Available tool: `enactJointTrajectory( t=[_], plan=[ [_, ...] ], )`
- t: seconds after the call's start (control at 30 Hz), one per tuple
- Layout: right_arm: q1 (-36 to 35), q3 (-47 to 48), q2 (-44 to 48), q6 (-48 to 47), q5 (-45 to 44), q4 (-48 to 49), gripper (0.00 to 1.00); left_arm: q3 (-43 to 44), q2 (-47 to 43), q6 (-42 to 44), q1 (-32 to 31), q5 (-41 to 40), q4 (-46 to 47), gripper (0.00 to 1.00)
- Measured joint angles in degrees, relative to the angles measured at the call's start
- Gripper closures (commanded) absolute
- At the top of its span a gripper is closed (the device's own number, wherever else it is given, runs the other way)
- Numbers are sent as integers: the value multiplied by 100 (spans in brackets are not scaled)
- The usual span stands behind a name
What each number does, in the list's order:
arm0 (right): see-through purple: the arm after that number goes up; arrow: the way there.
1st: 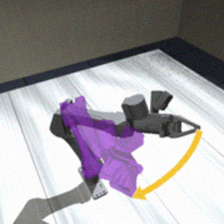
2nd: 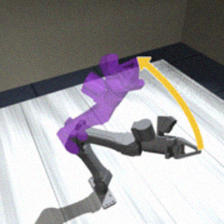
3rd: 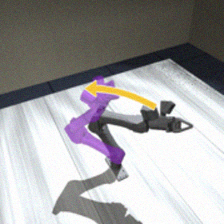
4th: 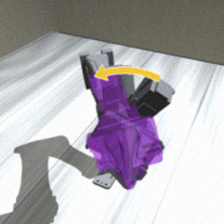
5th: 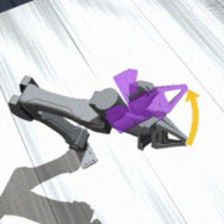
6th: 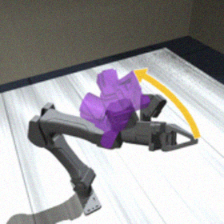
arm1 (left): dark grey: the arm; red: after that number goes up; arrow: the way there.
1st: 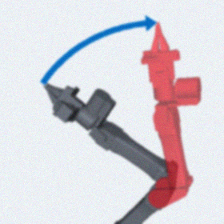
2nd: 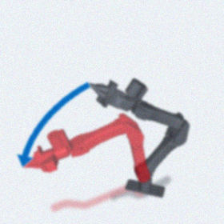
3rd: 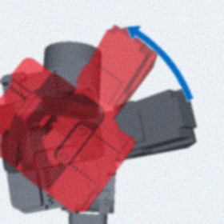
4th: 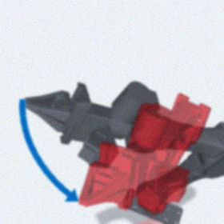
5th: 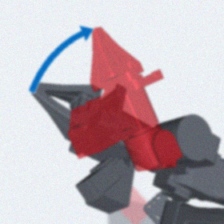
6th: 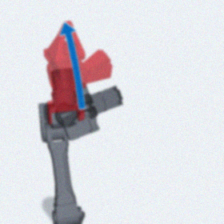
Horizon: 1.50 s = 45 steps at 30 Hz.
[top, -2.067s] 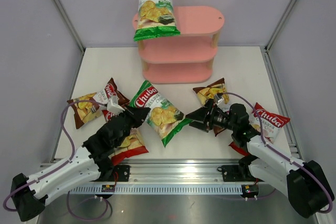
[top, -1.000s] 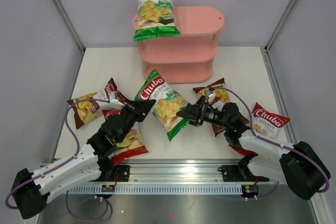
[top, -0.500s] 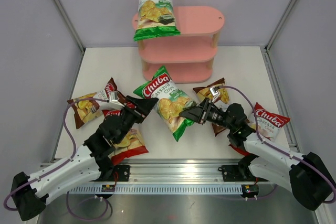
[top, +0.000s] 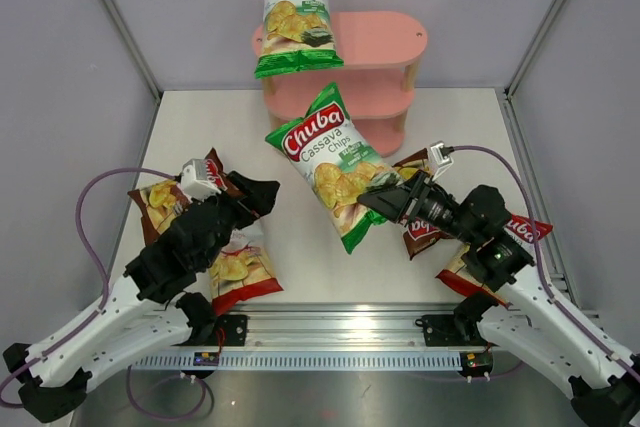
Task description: Place and organize the chips bags onto the shelf
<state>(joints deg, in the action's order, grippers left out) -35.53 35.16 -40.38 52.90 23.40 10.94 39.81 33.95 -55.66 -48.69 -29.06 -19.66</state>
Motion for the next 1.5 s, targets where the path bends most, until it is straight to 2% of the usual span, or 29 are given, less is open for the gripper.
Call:
enactJointTrajectory(
  t=[0.23, 0.37, 0.5, 0.73, 0.83, 0.93, 1.07, 1.5],
  plan=[
    [-4, 1808, -125, -396, -184, -1589, 72, 448, 122, 988, 0, -304, -1012, 1],
    [0, 3418, -855, -776, -435, -2430, 72, 848, 420, 1453, 0, -315, -1572, 1],
    [247, 4568, -1690, -960, -385, -2627, 73, 1298, 713, 1906, 0, -229, -2041, 1],
    [2166, 5733, -3421, -444, 387, -2494, 75, 1906, 798, 2588, 0, -70, -2883, 1],
    [2603, 6063, -4116, -166, 468, -2387, 72, 1928, 697, 2850, 0, -96, -3086, 1],
    [2798, 6212, -4601, 74, 391, -2347, 72, 1565, 433, 3062, 0, -236, -2933, 1],
    [2822, 6212, -4828, 411, 13, -2238, 74, 1176, 243, 3178, 0, -341, -3005, 1],
    [2712, 6214, -5392, 1447, -813, -1499, 74, 1117, 249, 3311, 0, -396, -2949, 1]
  ],
)
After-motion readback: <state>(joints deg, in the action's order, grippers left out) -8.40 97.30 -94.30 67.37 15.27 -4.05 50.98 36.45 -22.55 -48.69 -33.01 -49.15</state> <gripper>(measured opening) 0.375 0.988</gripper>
